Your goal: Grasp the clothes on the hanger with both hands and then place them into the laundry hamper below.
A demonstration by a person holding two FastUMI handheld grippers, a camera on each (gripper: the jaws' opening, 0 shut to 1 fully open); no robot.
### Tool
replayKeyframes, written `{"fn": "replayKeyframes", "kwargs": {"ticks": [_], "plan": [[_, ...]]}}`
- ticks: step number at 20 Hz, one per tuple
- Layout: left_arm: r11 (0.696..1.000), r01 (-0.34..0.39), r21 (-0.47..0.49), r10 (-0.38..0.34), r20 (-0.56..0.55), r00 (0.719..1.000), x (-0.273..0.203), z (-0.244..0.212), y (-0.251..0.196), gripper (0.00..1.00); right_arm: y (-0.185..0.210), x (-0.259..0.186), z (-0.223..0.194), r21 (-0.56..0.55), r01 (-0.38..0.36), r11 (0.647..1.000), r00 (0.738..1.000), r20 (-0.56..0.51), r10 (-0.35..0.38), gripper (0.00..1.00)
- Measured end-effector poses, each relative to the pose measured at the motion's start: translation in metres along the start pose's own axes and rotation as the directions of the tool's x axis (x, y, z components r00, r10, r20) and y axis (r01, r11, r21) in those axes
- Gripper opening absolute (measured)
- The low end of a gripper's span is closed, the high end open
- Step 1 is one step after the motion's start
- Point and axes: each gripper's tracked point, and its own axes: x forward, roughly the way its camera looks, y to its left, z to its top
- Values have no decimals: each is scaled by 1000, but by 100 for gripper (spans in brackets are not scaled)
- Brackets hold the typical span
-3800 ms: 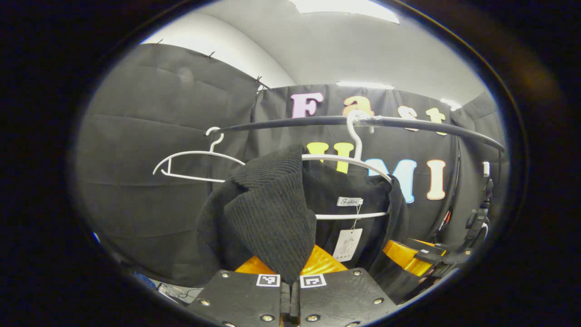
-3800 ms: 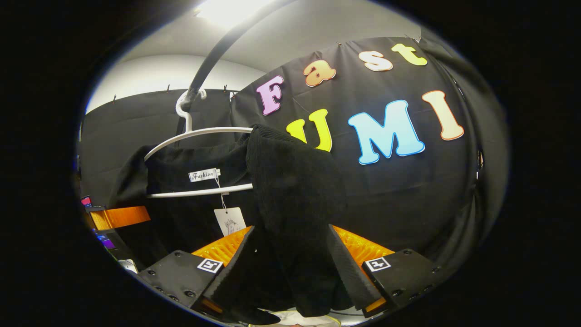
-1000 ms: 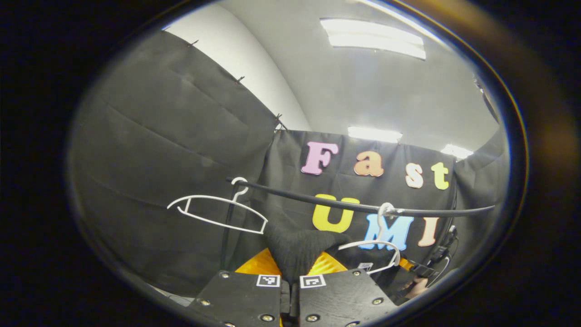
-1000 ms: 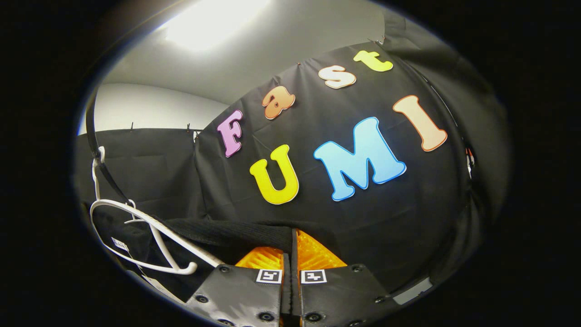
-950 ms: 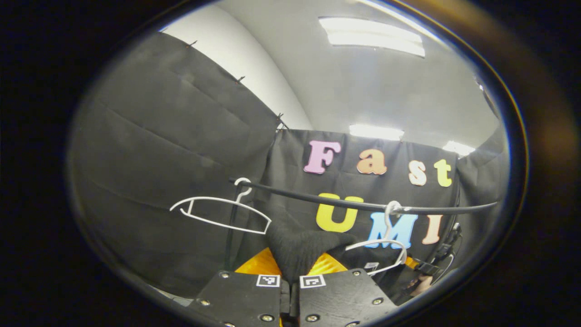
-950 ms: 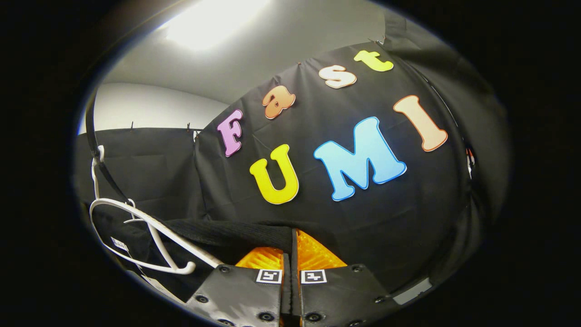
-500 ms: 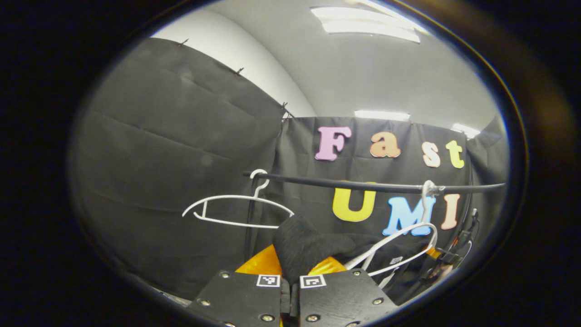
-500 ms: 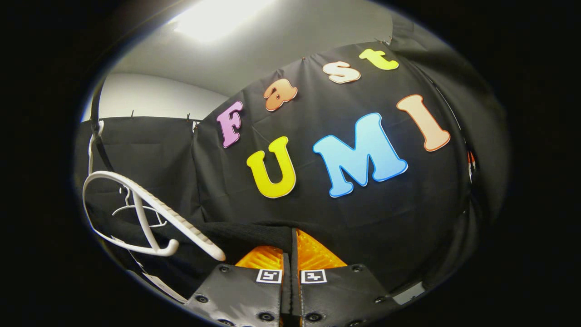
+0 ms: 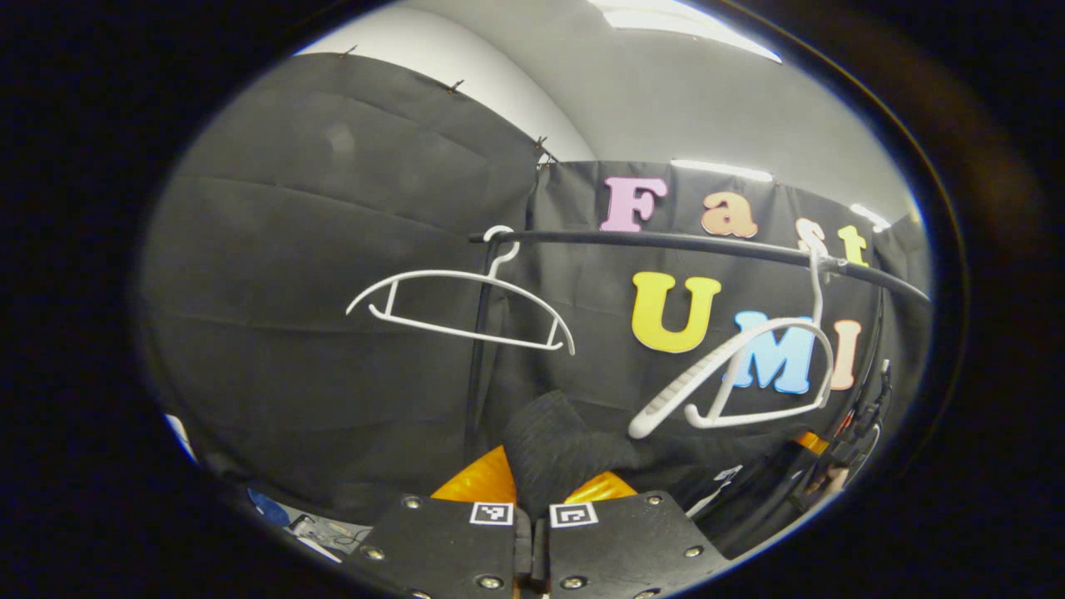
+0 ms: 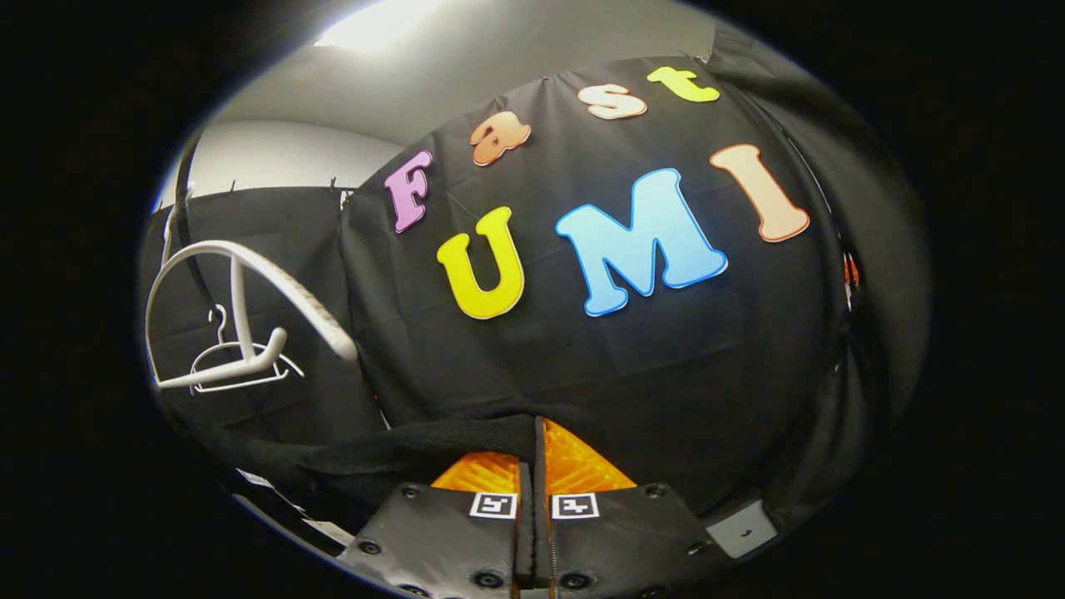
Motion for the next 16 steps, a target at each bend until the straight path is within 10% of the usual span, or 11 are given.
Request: {"fn": "replayKeyframes", "kwargs": {"ticks": [9,16], "plan": [[1000,21,-2,-21,-128,992,-38,-64,26,1,-7,-82,-50,-53,88,995,990,-108,-94,1],[971,228,70,-208,-220,953,-47,-95,3,1,8,-171,-54,-92,230,969,964,-117,-240,1]]}}
